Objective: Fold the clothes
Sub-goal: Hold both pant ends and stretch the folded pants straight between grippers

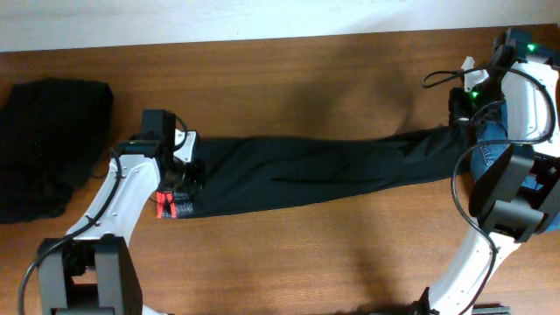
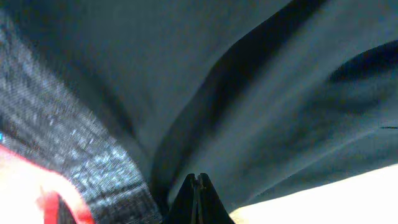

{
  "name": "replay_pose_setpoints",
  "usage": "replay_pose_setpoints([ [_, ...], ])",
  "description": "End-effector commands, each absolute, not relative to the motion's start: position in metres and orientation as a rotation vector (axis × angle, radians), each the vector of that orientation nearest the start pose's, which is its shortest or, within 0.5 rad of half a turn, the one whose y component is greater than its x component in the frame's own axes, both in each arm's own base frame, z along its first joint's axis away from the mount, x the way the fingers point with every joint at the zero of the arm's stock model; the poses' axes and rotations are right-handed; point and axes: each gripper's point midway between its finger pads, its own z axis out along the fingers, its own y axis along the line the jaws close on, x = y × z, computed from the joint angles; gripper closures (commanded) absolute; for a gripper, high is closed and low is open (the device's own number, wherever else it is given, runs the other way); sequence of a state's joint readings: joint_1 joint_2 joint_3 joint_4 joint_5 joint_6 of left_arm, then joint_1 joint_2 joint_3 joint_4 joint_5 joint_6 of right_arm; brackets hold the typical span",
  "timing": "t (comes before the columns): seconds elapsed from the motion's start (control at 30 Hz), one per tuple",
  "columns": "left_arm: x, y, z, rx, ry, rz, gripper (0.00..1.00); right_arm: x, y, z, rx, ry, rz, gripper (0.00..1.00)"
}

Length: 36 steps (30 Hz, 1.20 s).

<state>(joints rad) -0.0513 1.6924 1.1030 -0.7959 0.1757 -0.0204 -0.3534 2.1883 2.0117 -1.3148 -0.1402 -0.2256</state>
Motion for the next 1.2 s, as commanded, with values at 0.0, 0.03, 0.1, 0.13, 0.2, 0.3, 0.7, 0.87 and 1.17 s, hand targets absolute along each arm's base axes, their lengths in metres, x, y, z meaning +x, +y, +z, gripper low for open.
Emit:
replay_pose_setpoints([
  [0.0, 0.317, -0.034, 0.039, 0.025, 2.991, -0.17, 1.0, 0.425, -0.125, 0.116, 0.123, 2.986, 0.171, 0.96],
  [0.03, 0.314, -0.034, 0.035, 0.023, 3.003, -0.171, 1.0, 0.424, -0.125, 0.116, 0.123, 2.989, 0.173, 0.96],
  [0.1, 0.308, -0.034, 0.026, 0.022, 3.021, -0.171, 1.0, 0.423, -0.124, 0.116, 0.124, 2.993, 0.176, 0.96],
  [0.13, 0.306, -0.034, 0.022, 0.022, 3.027, -0.171, 1.0, 0.423, -0.124, 0.116, 0.124, 2.993, 0.175, 0.96],
  [0.2, 0.304, -0.034, 0.016, 0.021, 3.035, -0.17, 1.0, 0.423, -0.124, 0.116, 0.124, 2.993, 0.175, 0.96],
  [0.3, 0.303, -0.028, 0.009, 0.017, 3.042, -0.118, 0.99, 0.423, -0.124, 0.116, 0.119, 2.994, 0.175, 0.96],
  [0.7, 0.302, 0.03, -0.024, -0.225, 3.093, 0.104, 1.0, 0.426, -0.139, 0.115, 0.025, 2.99, 0.062, 0.96],
  [0.87, 0.302, 0.035, -0.027, -0.235, 3.095, 0.106, 1.0, 0.432, -0.145, 0.114, -0.001, 2.969, 0.01, 0.96],
  [1.17, 0.304, 0.035, -0.027, -0.234, 3.086, 0.106, 1.0, 0.426, -0.142, 0.079, 0.004, 3.049, 0.059, 0.96],
])
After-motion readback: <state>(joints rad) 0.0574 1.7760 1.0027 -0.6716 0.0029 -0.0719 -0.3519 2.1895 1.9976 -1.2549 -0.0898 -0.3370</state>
